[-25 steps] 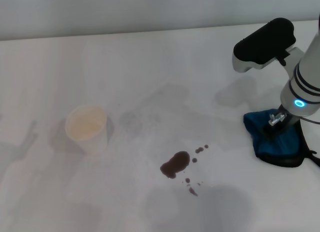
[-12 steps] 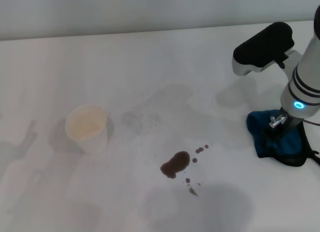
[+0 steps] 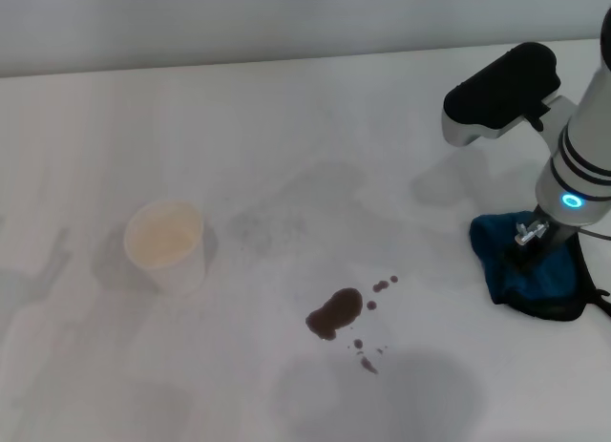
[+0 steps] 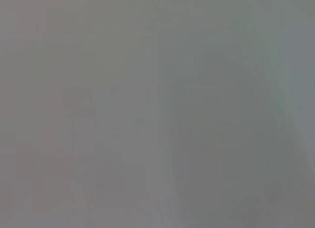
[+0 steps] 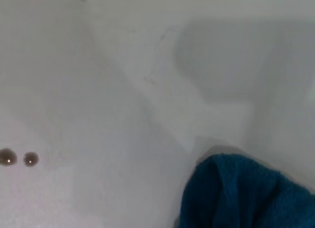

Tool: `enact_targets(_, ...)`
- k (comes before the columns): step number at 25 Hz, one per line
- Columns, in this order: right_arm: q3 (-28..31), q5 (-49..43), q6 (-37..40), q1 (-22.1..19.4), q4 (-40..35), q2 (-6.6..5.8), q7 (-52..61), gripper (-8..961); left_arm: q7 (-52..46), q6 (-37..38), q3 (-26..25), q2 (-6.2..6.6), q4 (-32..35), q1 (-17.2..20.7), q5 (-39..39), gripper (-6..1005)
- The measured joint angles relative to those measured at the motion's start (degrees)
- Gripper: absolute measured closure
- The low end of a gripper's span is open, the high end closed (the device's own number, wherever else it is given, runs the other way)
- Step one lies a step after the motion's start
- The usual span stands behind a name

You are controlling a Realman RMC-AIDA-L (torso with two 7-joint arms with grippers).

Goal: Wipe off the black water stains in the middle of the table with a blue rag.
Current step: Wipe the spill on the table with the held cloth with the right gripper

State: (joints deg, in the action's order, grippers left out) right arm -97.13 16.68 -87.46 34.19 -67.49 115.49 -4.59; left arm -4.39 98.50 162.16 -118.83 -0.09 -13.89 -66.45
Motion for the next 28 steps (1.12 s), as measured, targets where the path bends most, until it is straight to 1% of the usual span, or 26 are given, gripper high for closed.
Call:
enact_targets(4, -0.01, 0.05, -0.57, -0.13, -1.26, 0.0, -0.03, 823, 0.0, -0.01, 0.0, 0.0, 0.0, -0.13, -0.01, 120)
enact_targets(7, 0.0, 0.21, -0.83, -0.01, -1.41, 0.0, -0.12, 578, 0.0, -0.03, 0.0, 0.0, 0.0, -0.26, -0.11, 120)
enact_targets(18, -0.26, 0.35, 0.39, 1.52, 2.5, 0.04, -0.16, 576, 0.0, -0.24, 0.0, 0.0, 0.0, -0.53, -0.76, 120)
enact_targets(28, -0.14, 0.17, 0.6, 1.67, 2.91, 0.1, -0.24, 590, 0.0, -0.62, 0.0, 0.0, 0.0, -0.87, -0.8, 119)
